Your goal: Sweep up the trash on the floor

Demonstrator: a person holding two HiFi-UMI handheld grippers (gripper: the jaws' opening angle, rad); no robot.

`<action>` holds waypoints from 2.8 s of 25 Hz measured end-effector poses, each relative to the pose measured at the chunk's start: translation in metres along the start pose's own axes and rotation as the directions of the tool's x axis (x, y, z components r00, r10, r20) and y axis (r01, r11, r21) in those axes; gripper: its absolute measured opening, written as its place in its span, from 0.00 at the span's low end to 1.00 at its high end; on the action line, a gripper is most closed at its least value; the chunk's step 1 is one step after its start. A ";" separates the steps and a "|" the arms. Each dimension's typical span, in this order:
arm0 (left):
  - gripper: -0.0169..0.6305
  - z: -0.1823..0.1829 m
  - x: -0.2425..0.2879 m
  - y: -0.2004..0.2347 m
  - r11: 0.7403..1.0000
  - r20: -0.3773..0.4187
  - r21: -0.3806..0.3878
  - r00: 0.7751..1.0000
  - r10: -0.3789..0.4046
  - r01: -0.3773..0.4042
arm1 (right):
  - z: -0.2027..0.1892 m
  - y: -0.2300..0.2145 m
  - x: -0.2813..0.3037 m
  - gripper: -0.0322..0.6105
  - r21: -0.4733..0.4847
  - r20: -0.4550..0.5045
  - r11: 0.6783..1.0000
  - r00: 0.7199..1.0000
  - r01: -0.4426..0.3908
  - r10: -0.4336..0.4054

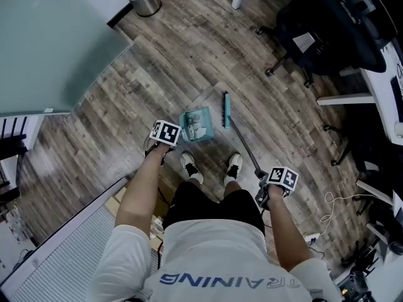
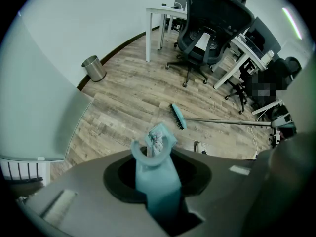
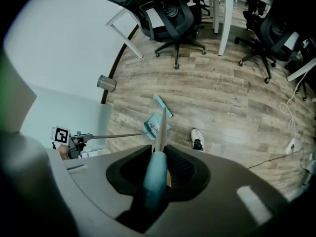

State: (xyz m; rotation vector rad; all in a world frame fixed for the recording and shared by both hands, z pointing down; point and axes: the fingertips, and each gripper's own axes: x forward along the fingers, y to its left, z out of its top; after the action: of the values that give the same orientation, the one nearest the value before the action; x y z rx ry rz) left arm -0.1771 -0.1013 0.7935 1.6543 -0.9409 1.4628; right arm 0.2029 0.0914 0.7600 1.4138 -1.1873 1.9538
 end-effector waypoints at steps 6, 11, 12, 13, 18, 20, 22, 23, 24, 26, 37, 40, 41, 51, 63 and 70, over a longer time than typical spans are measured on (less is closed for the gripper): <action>0.17 -0.001 0.001 -0.001 1.000 0.003 0.000 1.000 -0.003 0.003 | 0.004 -0.009 -0.006 0.22 -0.004 0.033 1.000 0.999 0.023 -0.023; 0.22 0.002 0.002 -0.006 0.999 0.044 0.005 0.998 -0.047 0.047 | -0.006 -0.004 -0.007 0.22 -0.026 0.040 1.000 0.999 0.005 -0.003; 0.27 0.003 0.004 -0.004 0.999 0.066 0.009 0.997 -0.051 0.051 | -0.008 -0.004 -0.008 0.22 -0.030 0.041 1.000 0.999 0.001 0.000; 0.46 0.002 0.005 -0.002 0.999 0.079 0.010 0.996 -0.049 0.049 | -0.011 -0.003 -0.009 0.22 -0.034 0.040 0.999 0.999 -0.003 0.004; 0.63 0.009 -0.018 -0.007 0.998 0.153 -0.003 0.987 -0.054 0.056 | -0.014 -0.001 -0.016 0.22 -0.055 0.039 0.998 0.999 -0.015 0.018; 0.64 0.016 -0.037 -0.009 0.998 0.211 -0.031 0.976 -0.053 0.061 | -0.013 0.000 -0.018 0.22 -0.070 0.044 0.997 0.999 -0.017 0.020; 0.64 0.025 -0.064 -0.009 0.999 0.298 -0.031 0.954 -0.022 0.033 | -0.011 0.001 -0.019 0.22 -0.088 0.051 0.996 0.998 -0.017 0.021; 0.64 0.028 -0.080 -0.010 1.000 0.340 -0.021 0.940 -0.005 0.013 | -0.010 0.002 -0.020 0.22 -0.096 0.055 0.995 0.998 -0.017 0.022; 0.64 0.031 -0.096 -0.013 1.000 0.380 -0.013 0.925 0.008 -0.003 | -0.009 0.001 -0.022 0.22 -0.104 0.060 0.994 0.998 -0.017 0.024; 0.64 0.036 -0.126 -0.018 1.000 0.452 -0.013 0.891 0.026 -0.023 | -0.004 0.002 -0.025 0.22 -0.119 0.068 0.993 0.997 -0.019 0.028; 0.39 0.026 -0.307 -0.029 0.972 0.796 -0.236 0.572 0.197 -0.006 | 0.041 0.045 -0.051 0.22 -0.264 0.108 0.963 0.990 -0.060 0.091; 0.30 0.018 -0.345 -0.037 0.958 0.843 -0.287 0.478 0.246 0.012 | 0.048 0.059 -0.061 0.22 -0.276 0.128 0.958 0.985 -0.073 0.112; 0.27 0.016 -0.356 -0.040 0.955 0.854 -0.298 0.450 0.259 0.015 | 0.050 0.065 -0.064 0.22 -0.280 0.133 0.957 0.984 -0.077 0.119; 0.07 0.025 -0.446 -0.074 0.965 0.944 -0.257 0.226 0.239 0.053 | 0.065 0.124 -0.096 0.22 -0.460 0.203 0.887 0.968 -0.039 0.148; 0.03 0.038 -0.457 -0.082 0.963 0.947 -0.265 0.201 0.251 0.045 | 0.072 0.172 -0.128 0.21 -0.641 0.329 0.754 0.939 0.146 0.097; 0.03 0.042 -0.462 -0.074 0.965 0.952 -0.255 0.191 0.239 0.064 | 0.078 0.190 -0.131 0.21 -0.632 0.353 0.760 0.929 0.152 0.108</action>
State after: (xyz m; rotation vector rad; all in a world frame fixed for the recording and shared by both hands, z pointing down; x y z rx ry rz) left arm -0.1327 -0.0762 0.3260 2.3369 -1.8231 0.0093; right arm 0.1491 -0.0587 0.5751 1.4014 -1.7864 1.0639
